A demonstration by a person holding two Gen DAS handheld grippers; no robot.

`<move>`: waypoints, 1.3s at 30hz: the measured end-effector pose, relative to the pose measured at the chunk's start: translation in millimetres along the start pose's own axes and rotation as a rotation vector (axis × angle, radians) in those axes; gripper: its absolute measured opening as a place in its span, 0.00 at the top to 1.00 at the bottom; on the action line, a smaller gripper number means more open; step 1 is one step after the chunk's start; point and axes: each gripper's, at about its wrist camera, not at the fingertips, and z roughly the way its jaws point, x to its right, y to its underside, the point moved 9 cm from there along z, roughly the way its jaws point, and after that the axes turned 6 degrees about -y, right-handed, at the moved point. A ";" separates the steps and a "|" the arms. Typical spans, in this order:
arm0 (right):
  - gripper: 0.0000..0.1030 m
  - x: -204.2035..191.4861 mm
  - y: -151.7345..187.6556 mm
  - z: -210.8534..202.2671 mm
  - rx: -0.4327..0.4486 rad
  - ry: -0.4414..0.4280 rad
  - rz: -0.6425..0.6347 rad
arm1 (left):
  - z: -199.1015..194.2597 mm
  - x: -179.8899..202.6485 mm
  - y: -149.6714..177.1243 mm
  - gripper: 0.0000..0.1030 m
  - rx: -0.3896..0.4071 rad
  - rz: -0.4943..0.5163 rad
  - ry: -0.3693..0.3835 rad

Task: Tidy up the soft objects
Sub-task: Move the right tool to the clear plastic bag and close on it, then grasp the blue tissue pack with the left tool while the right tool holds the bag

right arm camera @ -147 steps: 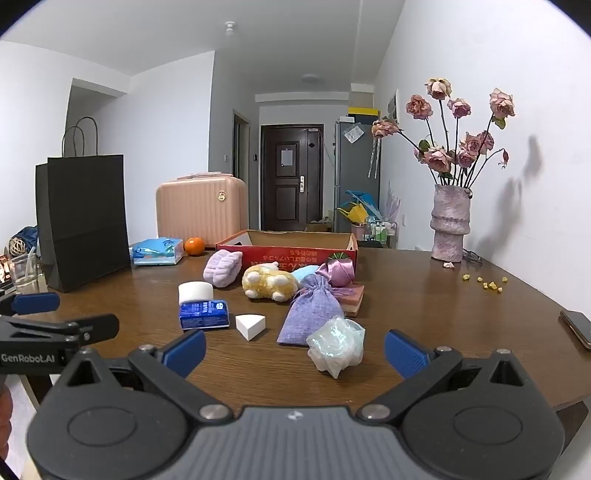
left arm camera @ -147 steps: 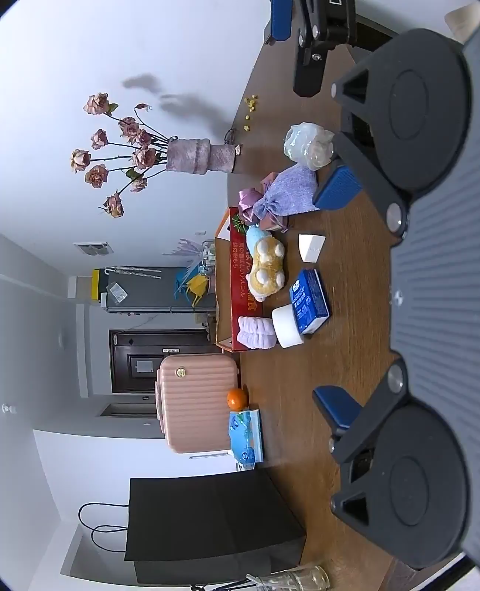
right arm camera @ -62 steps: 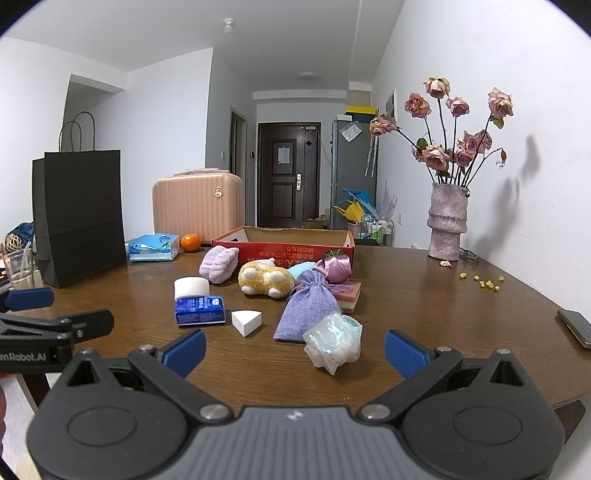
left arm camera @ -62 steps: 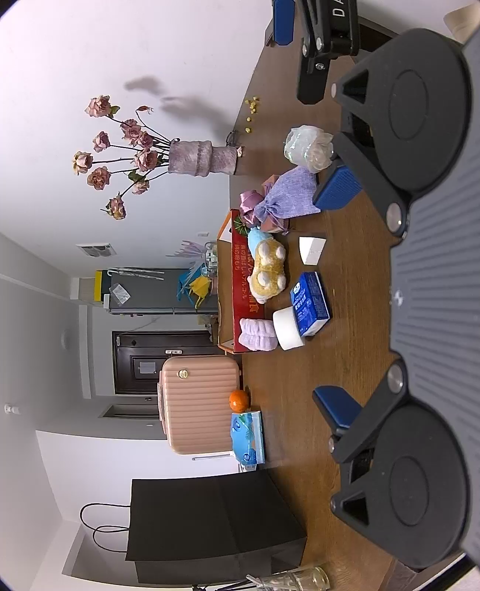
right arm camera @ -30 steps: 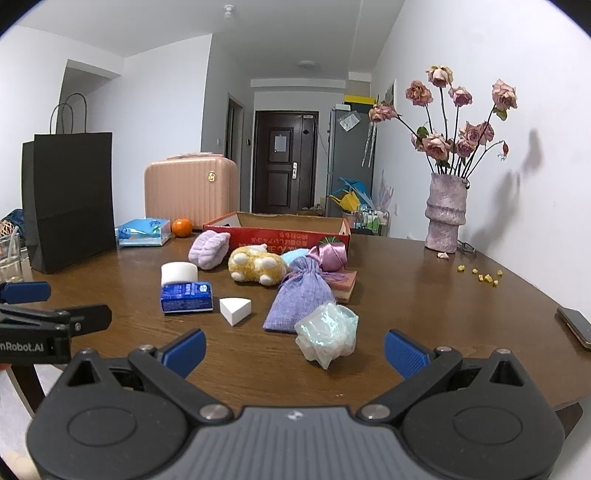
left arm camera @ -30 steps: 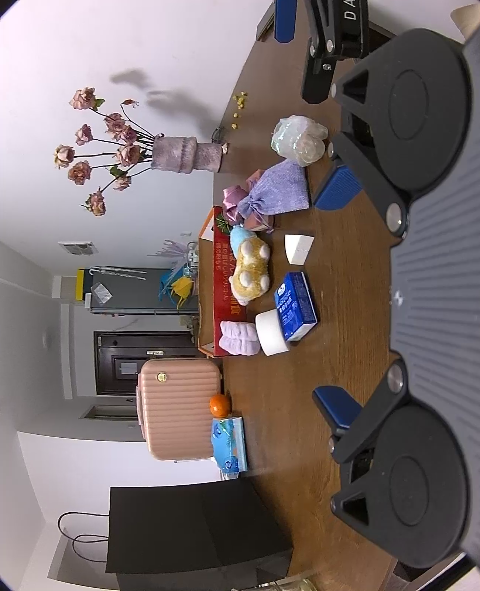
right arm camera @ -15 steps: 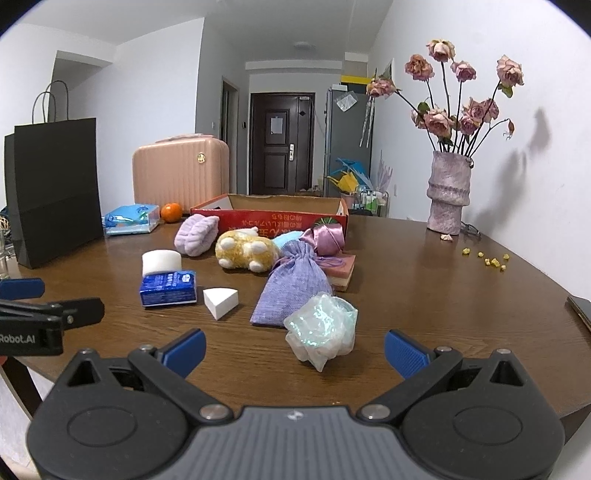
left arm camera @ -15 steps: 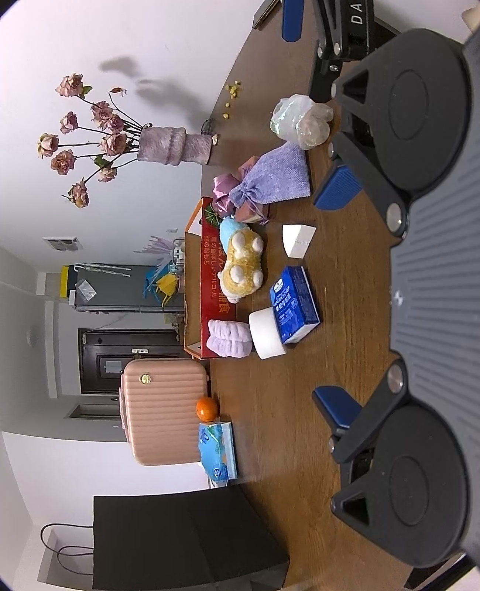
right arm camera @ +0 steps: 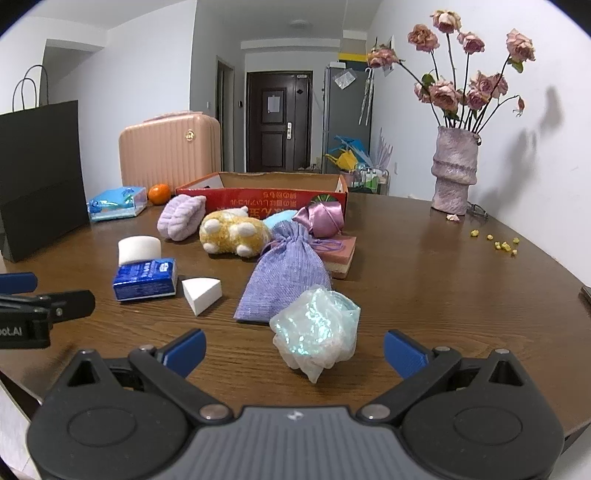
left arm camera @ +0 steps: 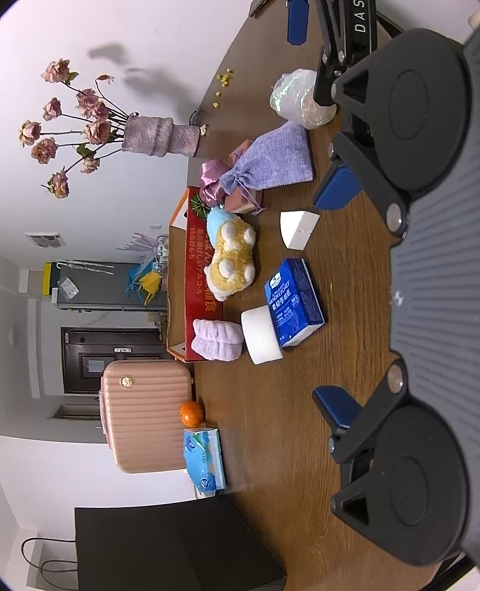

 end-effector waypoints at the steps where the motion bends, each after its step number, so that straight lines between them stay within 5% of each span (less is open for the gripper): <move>1: 0.01 0.9 -0.4 3.8 -0.005 0.000 0.000 | 2.8 -0.2 -0.2 0.00 -0.005 -0.002 -0.002; 15: 0.08 13.3 -0.2 46.8 -0.070 -0.009 0.006 | 36.7 1.7 1.2 0.00 -0.062 0.002 -0.020; 26: 0.53 14.7 1.1 68.6 -0.109 -0.044 -0.006 | 51.2 3.8 1.2 0.00 -0.090 0.005 -0.027; 39: 0.56 27.9 -9.5 69.1 -0.065 -0.048 0.023 | 66.2 7.8 -8.6 0.00 -0.101 0.002 -0.038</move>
